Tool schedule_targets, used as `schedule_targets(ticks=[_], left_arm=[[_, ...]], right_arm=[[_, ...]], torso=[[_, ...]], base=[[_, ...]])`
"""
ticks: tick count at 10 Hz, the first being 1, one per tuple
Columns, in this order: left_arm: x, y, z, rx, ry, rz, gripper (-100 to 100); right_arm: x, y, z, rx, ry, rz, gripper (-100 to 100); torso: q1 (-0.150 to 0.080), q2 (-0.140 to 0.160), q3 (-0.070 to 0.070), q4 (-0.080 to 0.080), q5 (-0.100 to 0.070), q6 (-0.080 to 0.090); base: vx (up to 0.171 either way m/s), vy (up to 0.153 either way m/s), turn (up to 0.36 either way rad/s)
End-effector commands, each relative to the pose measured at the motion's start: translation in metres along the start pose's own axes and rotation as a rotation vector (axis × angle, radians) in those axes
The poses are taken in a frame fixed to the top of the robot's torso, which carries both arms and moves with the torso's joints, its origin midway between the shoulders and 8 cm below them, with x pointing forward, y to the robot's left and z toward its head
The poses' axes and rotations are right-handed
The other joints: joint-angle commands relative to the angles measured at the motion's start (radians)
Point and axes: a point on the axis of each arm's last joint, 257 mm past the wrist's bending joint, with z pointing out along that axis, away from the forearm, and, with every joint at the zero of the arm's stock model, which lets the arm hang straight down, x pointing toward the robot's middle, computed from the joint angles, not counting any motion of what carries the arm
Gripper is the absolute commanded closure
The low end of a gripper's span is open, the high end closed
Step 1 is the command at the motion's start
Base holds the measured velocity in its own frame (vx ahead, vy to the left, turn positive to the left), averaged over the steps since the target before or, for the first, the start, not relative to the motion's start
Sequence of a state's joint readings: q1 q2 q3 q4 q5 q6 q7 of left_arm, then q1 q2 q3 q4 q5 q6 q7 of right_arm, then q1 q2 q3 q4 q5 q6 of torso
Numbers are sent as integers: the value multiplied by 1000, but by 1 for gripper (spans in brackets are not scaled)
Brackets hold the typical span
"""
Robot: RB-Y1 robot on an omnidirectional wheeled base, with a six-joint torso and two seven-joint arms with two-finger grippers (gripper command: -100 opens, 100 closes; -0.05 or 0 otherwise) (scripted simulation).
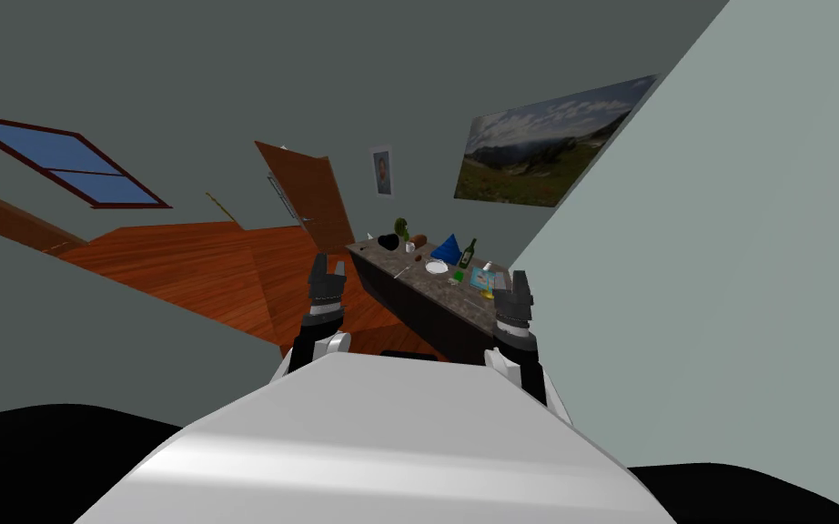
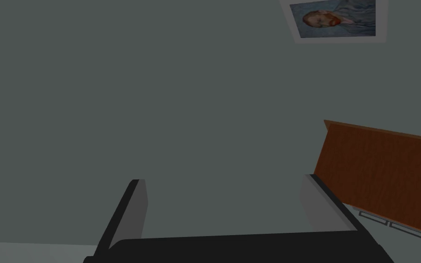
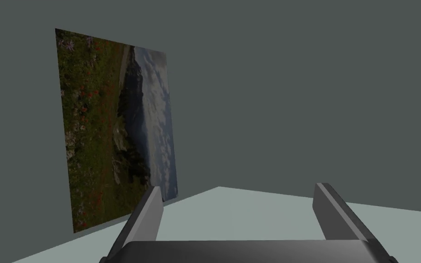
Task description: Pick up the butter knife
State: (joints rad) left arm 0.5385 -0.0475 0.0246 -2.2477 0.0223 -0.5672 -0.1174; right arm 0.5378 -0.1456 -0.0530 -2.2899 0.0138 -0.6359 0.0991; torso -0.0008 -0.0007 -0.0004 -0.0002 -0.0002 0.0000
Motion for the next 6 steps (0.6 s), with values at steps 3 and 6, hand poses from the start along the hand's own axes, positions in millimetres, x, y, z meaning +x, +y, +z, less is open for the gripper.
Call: schedule_targets(ticks=[3, 6], left_arm=[[0, 0, 0, 0, 0, 0, 0], [0, 0, 0, 0, 0, 0, 0]], right_arm=[[17, -22, -14, 43, 118, -61, -100], [31, -41, -29, 81, 222, -117, -100]], torso=[[0, 0, 0, 0, 0, 0], [0, 0, 0, 0, 0, 0]], base=[[14, -1, 62], [13, 1, 59]])
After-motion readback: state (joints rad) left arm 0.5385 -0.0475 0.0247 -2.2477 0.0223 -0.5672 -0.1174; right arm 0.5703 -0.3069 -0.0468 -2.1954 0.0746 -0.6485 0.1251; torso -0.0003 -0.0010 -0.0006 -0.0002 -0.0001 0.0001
